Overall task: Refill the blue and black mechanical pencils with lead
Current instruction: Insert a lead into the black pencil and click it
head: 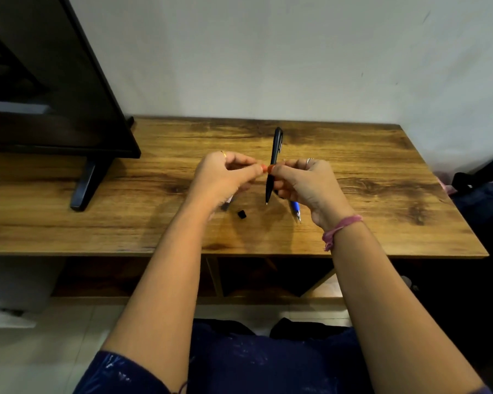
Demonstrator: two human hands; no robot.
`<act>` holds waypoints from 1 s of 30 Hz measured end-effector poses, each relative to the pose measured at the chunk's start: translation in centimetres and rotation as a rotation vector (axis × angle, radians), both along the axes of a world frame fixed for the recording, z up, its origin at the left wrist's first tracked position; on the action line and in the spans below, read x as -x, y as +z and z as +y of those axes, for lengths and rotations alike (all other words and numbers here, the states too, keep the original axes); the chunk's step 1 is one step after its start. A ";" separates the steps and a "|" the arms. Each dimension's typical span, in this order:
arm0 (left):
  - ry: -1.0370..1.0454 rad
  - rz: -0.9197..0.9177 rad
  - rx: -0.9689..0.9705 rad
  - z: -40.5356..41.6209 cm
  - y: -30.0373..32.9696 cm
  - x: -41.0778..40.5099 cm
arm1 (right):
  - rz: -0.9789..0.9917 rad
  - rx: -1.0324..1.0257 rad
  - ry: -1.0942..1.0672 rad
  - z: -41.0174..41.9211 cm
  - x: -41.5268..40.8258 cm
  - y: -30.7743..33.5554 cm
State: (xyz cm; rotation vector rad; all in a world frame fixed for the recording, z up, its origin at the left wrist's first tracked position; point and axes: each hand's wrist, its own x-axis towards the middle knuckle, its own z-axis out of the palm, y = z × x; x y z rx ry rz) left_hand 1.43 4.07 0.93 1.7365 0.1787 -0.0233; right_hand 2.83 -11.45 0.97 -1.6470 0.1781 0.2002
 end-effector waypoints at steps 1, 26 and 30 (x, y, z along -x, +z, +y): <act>0.074 -0.015 -0.018 0.5 0.0 -0.1 | 0.004 0.091 0.008 0.0 -0.1 -0.3; 0.459 -0.114 0.082 2.1 0.2 -0.6 | -0.448 0.991 0.405 2.6 1.7 -0.7; 0.417 -0.099 -0.015 1.9 -0.1 -0.8 | -0.512 1.152 0.621 3.2 2.1 -1.3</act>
